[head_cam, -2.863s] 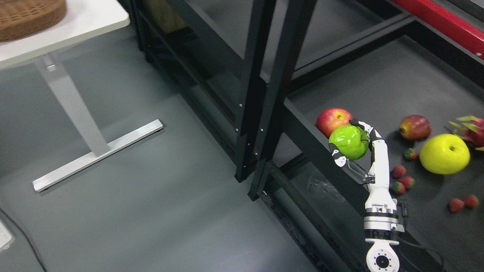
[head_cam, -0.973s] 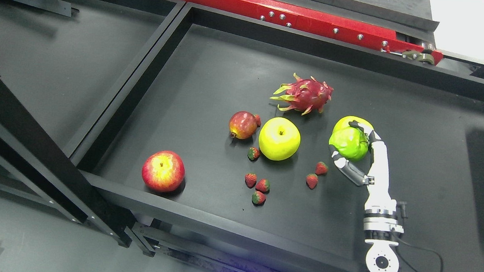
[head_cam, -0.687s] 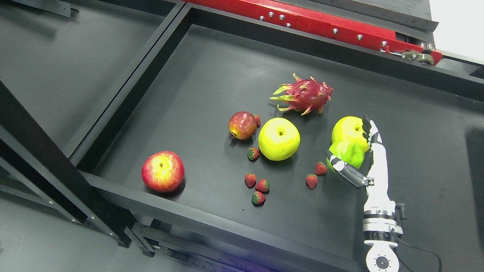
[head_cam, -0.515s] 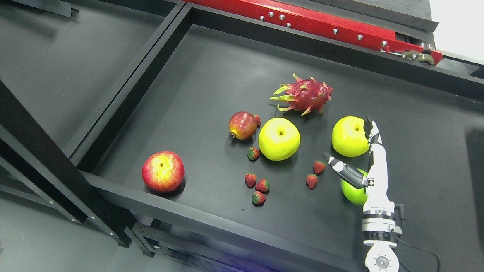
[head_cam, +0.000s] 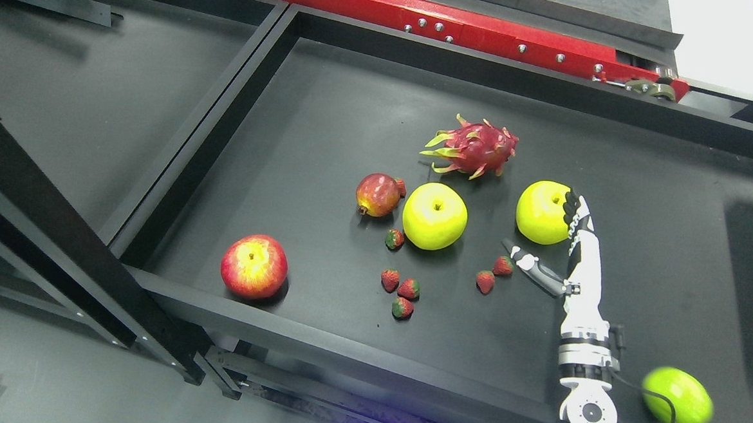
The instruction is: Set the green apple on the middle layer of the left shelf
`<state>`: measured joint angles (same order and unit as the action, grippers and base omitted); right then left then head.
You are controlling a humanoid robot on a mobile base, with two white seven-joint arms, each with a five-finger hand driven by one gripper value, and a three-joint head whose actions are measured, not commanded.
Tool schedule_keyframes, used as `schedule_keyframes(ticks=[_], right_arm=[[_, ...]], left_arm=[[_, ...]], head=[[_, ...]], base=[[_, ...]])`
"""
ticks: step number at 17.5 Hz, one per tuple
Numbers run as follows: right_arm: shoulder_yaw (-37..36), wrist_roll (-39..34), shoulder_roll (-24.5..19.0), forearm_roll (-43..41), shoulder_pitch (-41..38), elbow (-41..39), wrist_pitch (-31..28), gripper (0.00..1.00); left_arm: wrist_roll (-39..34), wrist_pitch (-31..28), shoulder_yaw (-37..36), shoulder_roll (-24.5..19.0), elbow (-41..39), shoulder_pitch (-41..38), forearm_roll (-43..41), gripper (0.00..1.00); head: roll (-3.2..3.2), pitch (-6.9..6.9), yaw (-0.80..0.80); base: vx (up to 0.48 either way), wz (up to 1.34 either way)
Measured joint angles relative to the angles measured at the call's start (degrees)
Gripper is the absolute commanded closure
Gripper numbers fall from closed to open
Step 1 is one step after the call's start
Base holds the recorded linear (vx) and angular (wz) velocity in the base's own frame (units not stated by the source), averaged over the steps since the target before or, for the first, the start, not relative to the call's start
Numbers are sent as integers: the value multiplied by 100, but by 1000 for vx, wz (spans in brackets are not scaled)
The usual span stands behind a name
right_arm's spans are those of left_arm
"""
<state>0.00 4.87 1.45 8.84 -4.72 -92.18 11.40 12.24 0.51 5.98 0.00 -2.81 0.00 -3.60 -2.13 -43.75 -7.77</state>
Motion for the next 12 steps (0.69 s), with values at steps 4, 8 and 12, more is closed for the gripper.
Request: schedule_keyframes(ticks=[4,8,12], right_arm=[[0,19,-51,-487,-90,0,-3,0],[0,31,-83,-709,-134,-2,-4,0],[0,40,-101,-904,-136,-5,-18,0]], left_arm=[[1,1,0,0,0,0,0,0],[4,1,0,0,0,0,0,0],[5,2,0,0,0,0,0,0]], head=[[0,0,0],[0,0,0],[0,0,0]], base=[[0,0],[16,-36],[41,-76]])
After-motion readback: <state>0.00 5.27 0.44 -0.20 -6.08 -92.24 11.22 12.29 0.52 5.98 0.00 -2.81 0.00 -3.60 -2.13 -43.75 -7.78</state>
